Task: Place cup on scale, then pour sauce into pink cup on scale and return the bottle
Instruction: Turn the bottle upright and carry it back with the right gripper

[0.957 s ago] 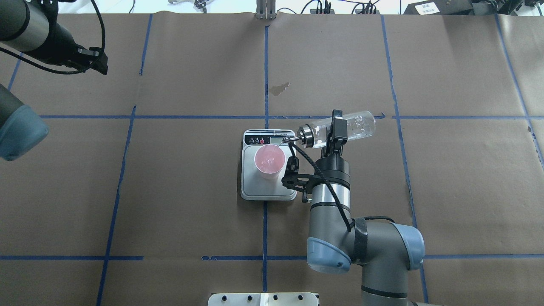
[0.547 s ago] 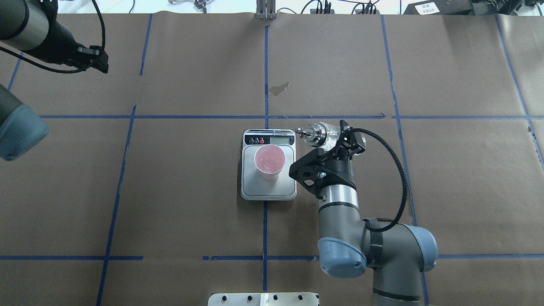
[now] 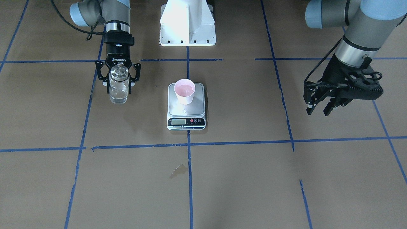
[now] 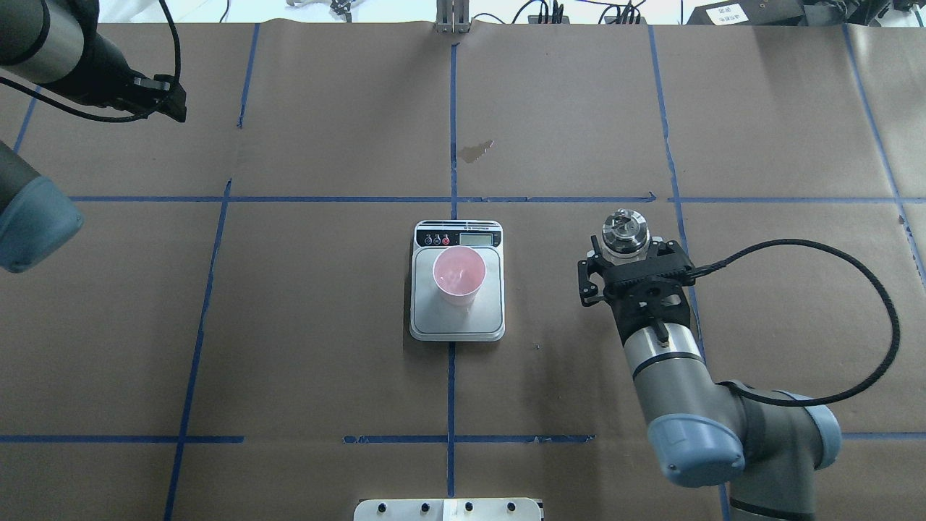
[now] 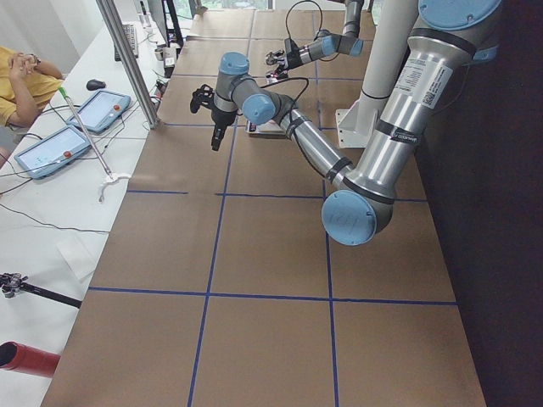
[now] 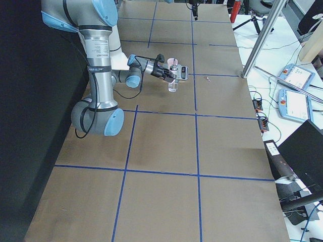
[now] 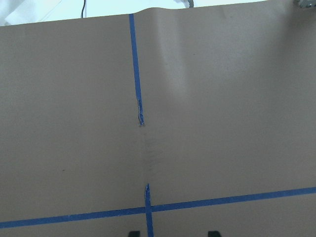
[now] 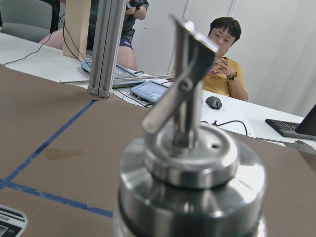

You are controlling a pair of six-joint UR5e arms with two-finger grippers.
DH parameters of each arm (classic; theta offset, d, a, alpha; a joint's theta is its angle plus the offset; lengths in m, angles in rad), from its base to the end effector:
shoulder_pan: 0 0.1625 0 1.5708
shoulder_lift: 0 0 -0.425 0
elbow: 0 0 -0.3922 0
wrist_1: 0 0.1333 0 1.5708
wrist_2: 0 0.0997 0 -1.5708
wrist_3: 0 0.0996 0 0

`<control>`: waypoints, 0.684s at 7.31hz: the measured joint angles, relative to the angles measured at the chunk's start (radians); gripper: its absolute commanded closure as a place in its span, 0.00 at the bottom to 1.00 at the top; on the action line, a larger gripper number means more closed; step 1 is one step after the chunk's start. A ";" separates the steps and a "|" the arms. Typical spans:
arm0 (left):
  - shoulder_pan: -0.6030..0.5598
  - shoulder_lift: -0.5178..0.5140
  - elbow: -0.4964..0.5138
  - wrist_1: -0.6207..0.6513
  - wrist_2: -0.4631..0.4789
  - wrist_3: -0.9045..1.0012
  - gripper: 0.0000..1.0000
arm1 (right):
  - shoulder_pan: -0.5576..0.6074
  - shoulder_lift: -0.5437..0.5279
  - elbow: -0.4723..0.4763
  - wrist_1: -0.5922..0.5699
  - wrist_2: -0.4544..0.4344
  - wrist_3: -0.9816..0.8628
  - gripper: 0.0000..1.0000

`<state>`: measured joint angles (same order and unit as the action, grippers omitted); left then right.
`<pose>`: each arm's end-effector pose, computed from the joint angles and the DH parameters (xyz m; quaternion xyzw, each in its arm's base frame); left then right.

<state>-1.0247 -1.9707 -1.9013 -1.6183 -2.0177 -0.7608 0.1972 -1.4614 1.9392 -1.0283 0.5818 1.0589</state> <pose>0.2302 -0.5525 0.2863 0.1690 0.3876 -0.0131 0.9061 -0.4415 -0.3090 0.3483 0.5376 -0.2593 0.1085 0.7950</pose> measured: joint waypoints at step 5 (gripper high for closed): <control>0.000 -0.002 -0.001 -0.001 0.003 -0.002 0.43 | 0.021 -0.143 -0.048 0.179 0.060 0.270 1.00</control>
<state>-1.0247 -1.9731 -1.9027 -1.6194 -2.0147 -0.7626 0.2179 -1.6044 1.8911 -0.8495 0.6421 1.3292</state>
